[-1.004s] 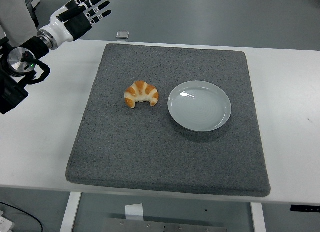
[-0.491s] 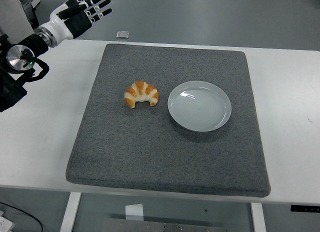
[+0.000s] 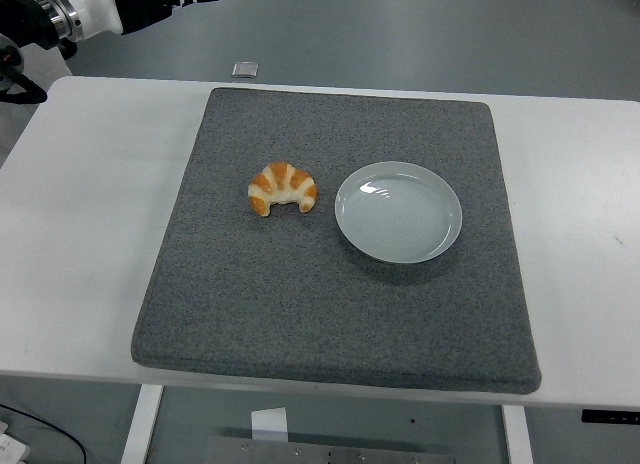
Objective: Place the bread on the plate
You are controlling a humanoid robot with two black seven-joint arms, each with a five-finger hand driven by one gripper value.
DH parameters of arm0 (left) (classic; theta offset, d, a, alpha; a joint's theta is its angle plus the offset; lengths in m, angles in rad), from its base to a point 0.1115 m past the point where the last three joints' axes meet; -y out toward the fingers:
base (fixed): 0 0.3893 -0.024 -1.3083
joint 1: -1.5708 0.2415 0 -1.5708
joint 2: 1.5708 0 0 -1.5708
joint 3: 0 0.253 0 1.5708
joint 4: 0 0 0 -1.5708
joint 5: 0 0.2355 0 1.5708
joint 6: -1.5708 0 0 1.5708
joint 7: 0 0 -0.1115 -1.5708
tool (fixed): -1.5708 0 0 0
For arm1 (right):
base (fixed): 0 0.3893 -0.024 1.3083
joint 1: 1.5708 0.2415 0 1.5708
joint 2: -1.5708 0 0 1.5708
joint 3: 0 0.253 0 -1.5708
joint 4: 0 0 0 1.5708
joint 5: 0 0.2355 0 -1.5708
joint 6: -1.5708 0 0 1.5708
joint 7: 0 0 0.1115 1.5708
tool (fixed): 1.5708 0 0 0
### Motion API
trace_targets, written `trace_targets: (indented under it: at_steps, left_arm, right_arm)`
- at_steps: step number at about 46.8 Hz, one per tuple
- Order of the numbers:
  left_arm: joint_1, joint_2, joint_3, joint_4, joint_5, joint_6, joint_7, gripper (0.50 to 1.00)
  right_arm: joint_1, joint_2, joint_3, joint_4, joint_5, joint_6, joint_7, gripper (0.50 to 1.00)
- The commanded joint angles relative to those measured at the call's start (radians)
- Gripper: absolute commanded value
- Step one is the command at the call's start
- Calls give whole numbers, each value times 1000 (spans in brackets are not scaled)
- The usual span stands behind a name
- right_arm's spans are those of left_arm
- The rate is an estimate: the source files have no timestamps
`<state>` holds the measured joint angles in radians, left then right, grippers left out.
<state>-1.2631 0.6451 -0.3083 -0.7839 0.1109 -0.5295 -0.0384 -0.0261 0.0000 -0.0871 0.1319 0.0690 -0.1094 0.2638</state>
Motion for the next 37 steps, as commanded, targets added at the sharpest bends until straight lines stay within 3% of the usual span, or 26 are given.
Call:
trace_targets:
  at_steps: [1, 5, 10, 13, 18, 37]
  left_arm:
    - [-67, 44, 107, -75, 29, 43, 0, 996]
    - [-116, 71, 193, -178, 68, 158, 0, 996]
    - [-134, 77, 251, -294, 183, 348, 2, 994]
    - [-134, 70, 268, -322, 268, 414, 3, 994]
    - [-134, 51, 288, -324, 325, 440, 3, 994]
    - [-162, -36, 417, -311, 401, 448, 5, 994]
  right_arm:
    - [0, 0, 1, 0, 0, 0, 0, 932]
    - [0, 0, 0, 0, 0, 0, 0, 932]
    - [0, 0, 0, 0, 0, 0, 0, 932]
    - [0, 0, 0, 0, 0, 0, 0, 932]
    - [0, 0, 0, 0, 0, -1, 0, 932]
    - [0, 0, 0, 0, 0, 0, 0, 932]
